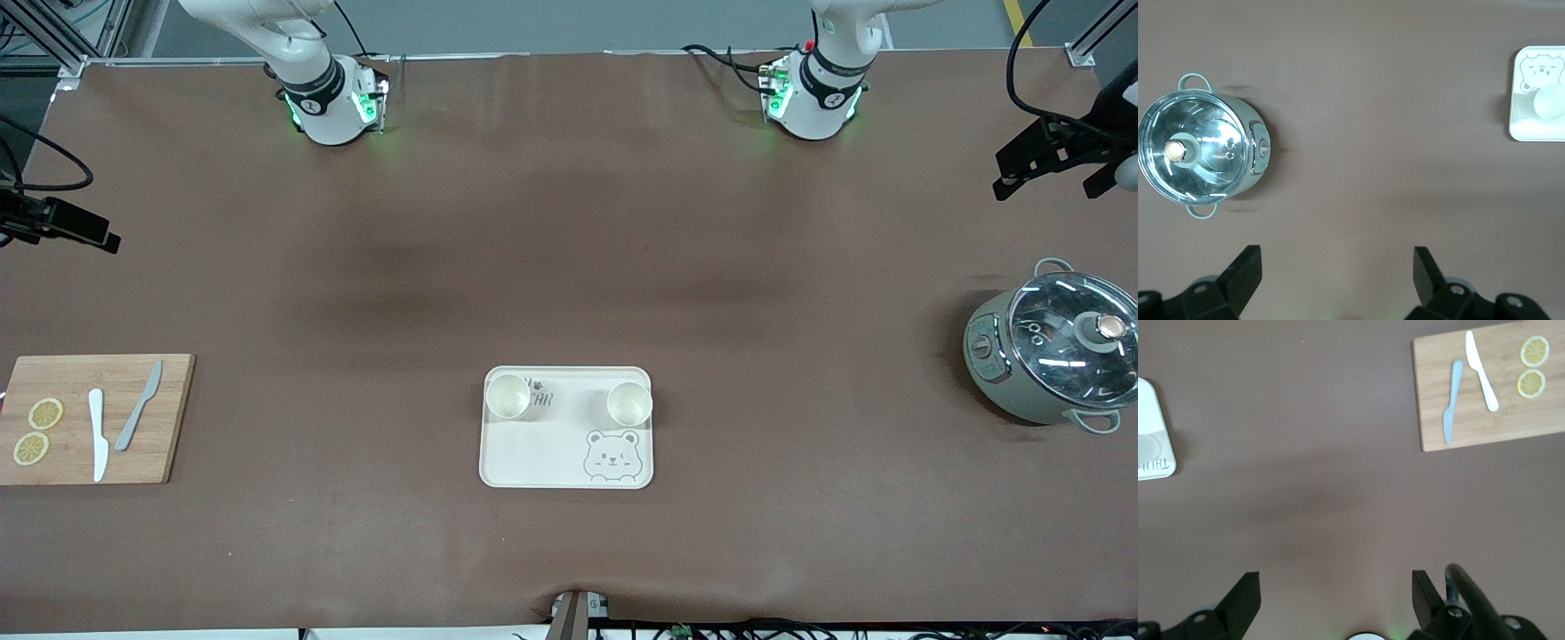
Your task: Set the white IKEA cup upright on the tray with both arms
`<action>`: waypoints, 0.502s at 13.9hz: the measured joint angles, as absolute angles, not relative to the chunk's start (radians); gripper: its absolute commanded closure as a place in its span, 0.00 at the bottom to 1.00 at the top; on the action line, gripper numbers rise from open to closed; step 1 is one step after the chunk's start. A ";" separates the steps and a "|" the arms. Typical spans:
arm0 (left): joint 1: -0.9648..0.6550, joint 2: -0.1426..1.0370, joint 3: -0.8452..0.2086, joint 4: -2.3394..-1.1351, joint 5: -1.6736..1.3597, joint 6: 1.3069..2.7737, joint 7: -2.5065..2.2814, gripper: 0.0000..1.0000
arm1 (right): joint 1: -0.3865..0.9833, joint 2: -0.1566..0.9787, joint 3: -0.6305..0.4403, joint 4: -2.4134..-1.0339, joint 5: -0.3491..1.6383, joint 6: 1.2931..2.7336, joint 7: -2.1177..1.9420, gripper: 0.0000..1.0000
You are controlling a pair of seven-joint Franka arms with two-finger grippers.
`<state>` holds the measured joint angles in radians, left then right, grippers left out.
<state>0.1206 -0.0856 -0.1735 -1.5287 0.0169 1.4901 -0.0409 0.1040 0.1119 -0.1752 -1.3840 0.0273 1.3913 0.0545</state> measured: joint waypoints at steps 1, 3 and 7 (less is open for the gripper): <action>0.121 -0.086 -0.173 -1.529 0.017 1.490 -0.041 0.00 | 0.112 0.104 -0.176 -1.399 0.028 1.404 0.052 0.00; 0.121 -0.085 -0.173 -1.530 0.017 1.489 -0.041 0.00 | 0.136 0.086 -0.180 -1.411 0.023 1.407 0.050 0.00; 0.120 -0.075 -0.177 -1.531 0.017 1.489 -0.041 0.00 | 0.150 0.030 -0.203 -1.465 0.015 1.432 0.049 0.00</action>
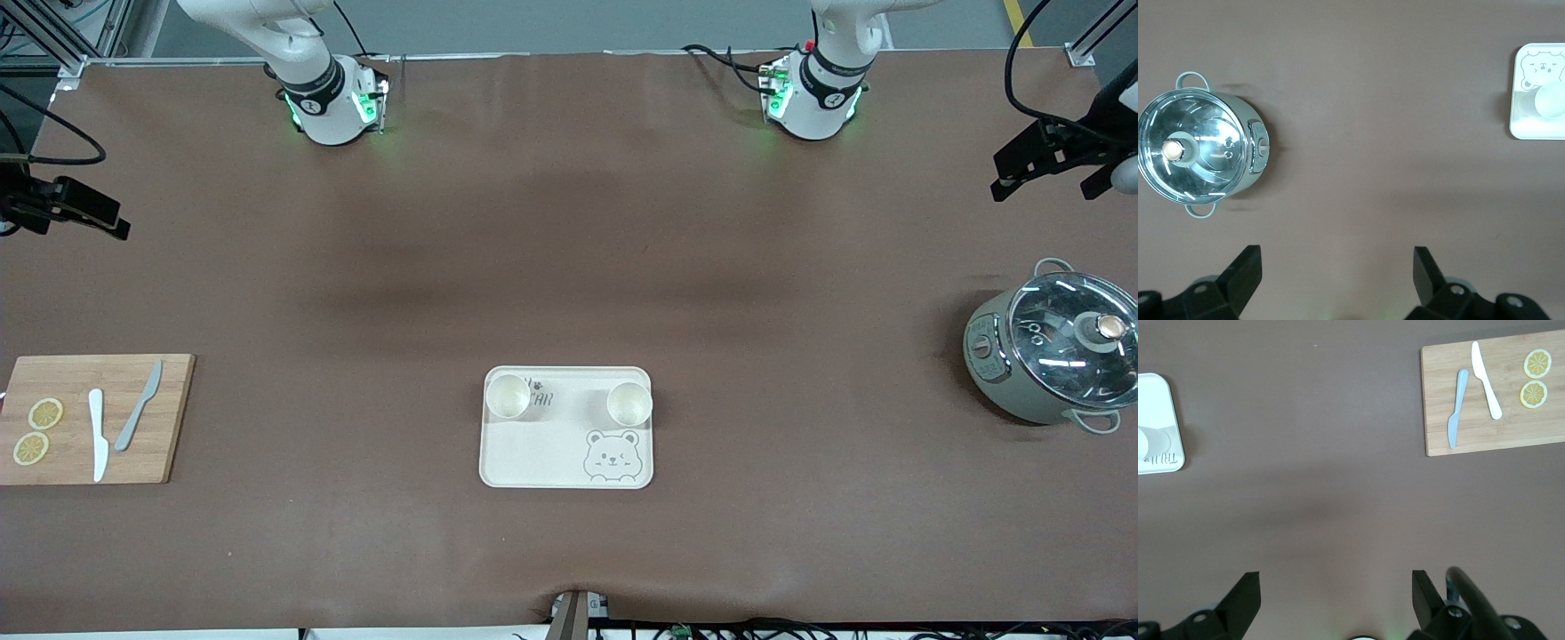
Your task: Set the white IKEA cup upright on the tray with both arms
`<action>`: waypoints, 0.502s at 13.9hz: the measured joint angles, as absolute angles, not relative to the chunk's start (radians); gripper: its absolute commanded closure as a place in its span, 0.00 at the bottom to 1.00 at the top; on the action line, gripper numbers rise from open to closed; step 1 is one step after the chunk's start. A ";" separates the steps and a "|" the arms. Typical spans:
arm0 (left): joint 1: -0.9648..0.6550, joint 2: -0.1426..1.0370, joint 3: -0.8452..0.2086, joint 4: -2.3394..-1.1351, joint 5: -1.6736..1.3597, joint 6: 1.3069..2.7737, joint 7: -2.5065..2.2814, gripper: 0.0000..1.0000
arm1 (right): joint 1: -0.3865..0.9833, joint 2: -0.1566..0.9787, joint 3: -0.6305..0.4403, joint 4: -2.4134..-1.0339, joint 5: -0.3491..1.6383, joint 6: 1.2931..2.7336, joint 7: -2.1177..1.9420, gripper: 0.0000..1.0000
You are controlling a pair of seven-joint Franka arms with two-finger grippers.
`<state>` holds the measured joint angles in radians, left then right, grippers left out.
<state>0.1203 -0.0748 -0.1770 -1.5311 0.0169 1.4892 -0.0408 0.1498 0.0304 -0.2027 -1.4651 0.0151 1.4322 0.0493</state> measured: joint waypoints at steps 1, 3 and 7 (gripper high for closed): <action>0.120 -0.071 -0.178 -1.531 0.017 1.489 -0.041 0.00 | 0.149 0.007 -0.207 -1.502 0.015 1.458 0.048 0.00; 0.120 -0.067 -0.179 -1.531 0.017 1.489 -0.041 0.00 | 0.144 -0.031 -0.210 -1.553 0.014 1.478 0.048 0.00; 0.120 -0.064 -0.180 -1.534 0.017 1.489 -0.041 0.00 | 0.057 -0.048 -0.139 -1.562 0.012 1.487 0.032 0.00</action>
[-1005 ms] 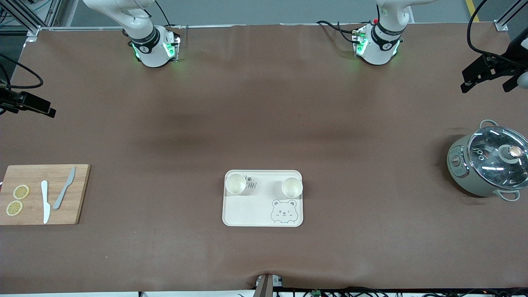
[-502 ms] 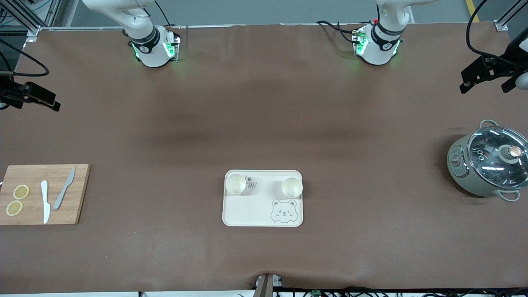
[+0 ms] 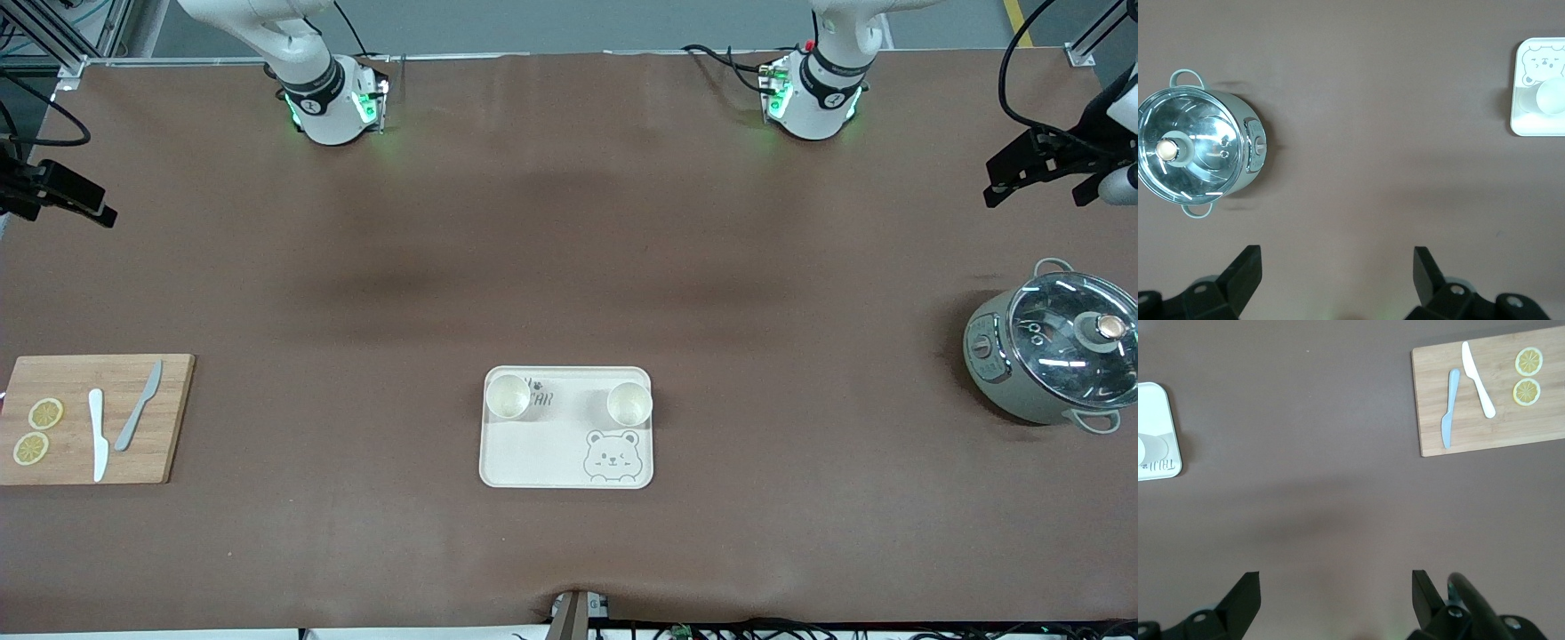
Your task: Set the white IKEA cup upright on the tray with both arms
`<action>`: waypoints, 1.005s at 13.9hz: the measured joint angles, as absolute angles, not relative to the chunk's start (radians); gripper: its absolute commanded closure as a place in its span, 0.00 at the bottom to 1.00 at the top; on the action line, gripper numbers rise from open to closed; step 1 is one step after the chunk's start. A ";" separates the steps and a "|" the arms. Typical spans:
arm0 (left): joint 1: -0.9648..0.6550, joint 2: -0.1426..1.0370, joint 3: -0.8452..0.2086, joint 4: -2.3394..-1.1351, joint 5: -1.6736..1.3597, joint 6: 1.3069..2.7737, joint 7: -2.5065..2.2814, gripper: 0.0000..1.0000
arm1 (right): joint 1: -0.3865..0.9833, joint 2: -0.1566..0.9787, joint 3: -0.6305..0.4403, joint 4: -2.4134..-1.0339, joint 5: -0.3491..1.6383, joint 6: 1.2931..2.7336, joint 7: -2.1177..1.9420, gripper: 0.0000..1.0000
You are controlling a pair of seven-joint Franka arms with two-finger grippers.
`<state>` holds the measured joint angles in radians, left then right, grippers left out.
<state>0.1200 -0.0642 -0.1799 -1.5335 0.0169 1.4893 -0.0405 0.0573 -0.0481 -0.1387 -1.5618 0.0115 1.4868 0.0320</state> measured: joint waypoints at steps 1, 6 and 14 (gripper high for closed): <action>0.120 -0.064 -0.180 -1.534 0.017 1.490 -0.040 0.00 | 0.033 -0.049 -0.118 -1.561 0.011 1.487 0.026 0.00; 0.121 -0.064 -0.181 -1.538 0.017 1.490 -0.040 0.00 | 0.017 -0.050 -0.100 -1.561 -0.004 1.486 0.021 0.00; 0.133 -0.086 -0.179 -1.572 0.017 1.502 -0.040 0.00 | 0.017 -0.050 -0.097 -1.561 -0.005 1.481 0.020 0.00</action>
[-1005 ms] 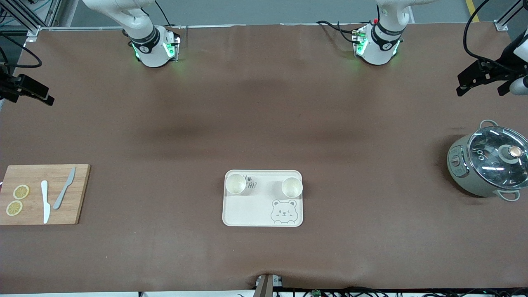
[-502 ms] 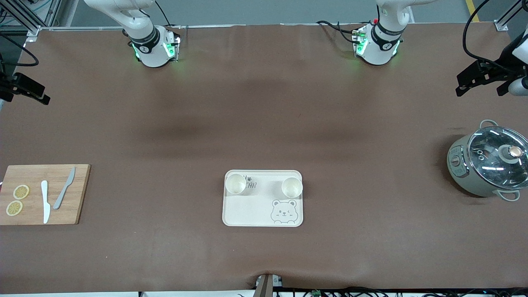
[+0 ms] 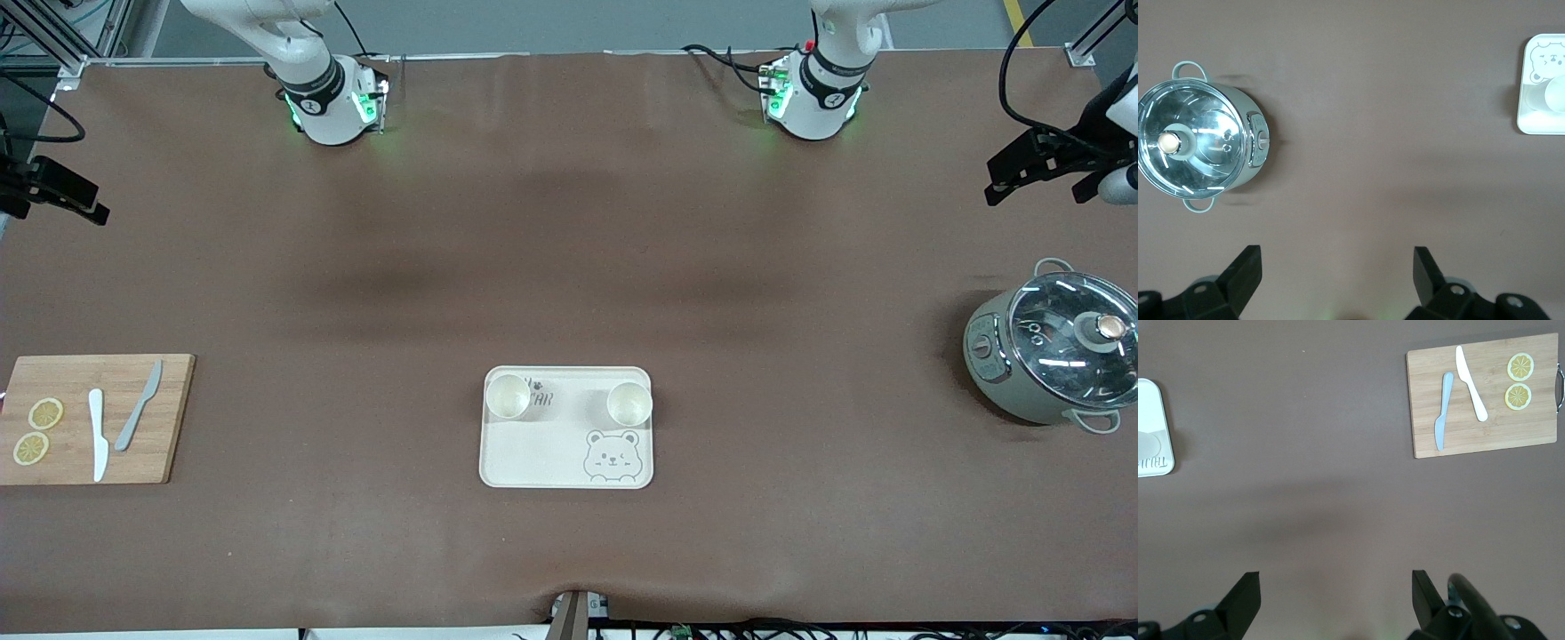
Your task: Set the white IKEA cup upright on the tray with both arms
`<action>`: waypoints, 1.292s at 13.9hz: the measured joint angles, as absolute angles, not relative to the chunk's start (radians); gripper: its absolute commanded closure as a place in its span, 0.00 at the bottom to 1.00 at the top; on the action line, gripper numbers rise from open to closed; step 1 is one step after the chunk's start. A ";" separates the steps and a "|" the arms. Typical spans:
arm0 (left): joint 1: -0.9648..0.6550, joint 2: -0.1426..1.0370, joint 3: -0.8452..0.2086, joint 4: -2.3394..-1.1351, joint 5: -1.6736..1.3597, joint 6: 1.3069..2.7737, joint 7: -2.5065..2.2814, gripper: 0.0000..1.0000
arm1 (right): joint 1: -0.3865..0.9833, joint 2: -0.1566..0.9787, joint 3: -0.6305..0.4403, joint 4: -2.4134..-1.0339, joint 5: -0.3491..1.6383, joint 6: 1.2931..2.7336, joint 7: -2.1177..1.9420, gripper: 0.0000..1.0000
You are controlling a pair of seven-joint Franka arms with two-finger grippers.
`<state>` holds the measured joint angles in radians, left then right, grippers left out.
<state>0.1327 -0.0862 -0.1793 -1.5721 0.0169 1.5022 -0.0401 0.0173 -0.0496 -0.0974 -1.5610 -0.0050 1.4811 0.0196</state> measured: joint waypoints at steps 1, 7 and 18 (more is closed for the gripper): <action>0.133 -0.086 -0.180 -1.572 0.017 1.505 -0.040 0.00 | 0.017 -0.050 -0.097 -1.561 -0.005 1.479 0.020 0.00; 0.133 -0.086 -0.180 -1.571 0.017 1.510 -0.040 0.00 | 0.017 -0.050 -0.097 -1.561 -0.006 1.475 0.019 0.00; 0.131 -0.086 -0.183 -1.572 0.017 1.510 -0.039 0.00 | 0.016 -0.050 -0.097 -1.561 -0.006 1.455 0.019 0.00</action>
